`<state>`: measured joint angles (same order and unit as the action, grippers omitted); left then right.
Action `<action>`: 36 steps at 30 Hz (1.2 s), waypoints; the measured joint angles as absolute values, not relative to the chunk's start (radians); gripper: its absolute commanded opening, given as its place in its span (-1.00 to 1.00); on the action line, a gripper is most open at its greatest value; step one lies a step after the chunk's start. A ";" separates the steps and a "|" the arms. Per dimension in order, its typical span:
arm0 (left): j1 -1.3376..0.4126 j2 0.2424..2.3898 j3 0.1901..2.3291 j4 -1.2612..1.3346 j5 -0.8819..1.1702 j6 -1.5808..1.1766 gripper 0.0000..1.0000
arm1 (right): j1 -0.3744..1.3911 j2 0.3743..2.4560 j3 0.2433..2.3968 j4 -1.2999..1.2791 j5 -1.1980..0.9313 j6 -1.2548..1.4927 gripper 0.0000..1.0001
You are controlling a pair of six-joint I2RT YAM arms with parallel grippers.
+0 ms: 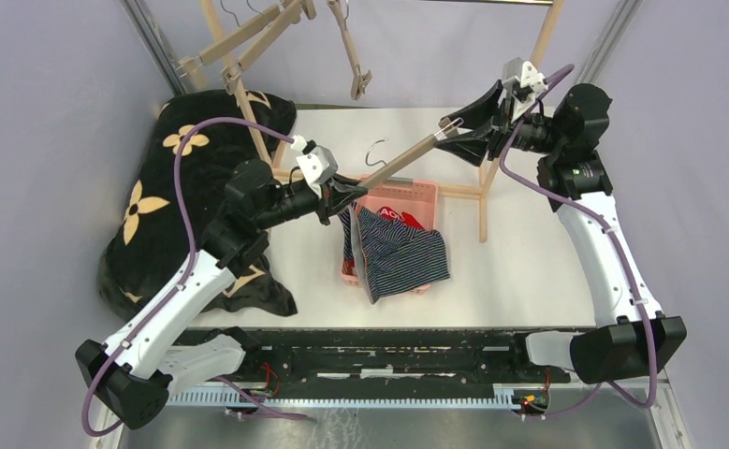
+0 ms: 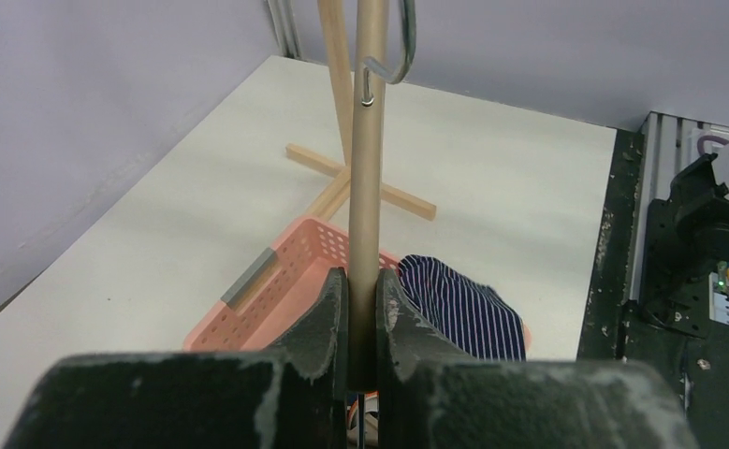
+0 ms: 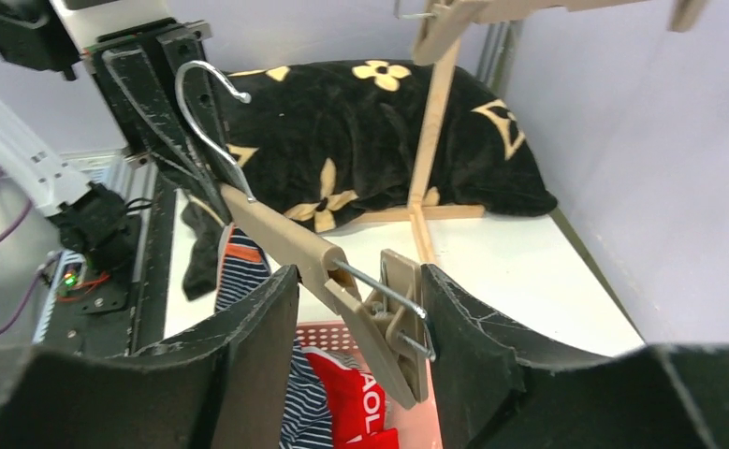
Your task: Remove the underwear clipped to the hanger
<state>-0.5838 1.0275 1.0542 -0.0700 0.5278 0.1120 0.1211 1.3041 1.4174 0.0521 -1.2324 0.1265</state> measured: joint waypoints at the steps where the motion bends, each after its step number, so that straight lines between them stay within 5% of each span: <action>1: -0.584 1.028 1.051 -0.063 0.519 0.110 -0.95 | 0.123 1.295 1.406 0.059 -1.208 0.126 0.20; 25: -0.599 1.257 1.243 0.023 0.454 0.136 -0.95 | 0.100 1.139 1.167 0.286 -0.781 0.160 0.34; 36: -0.572 1.179 1.200 0.126 0.350 0.135 -0.95 | 0.124 1.174 1.037 0.415 -0.593 0.257 0.37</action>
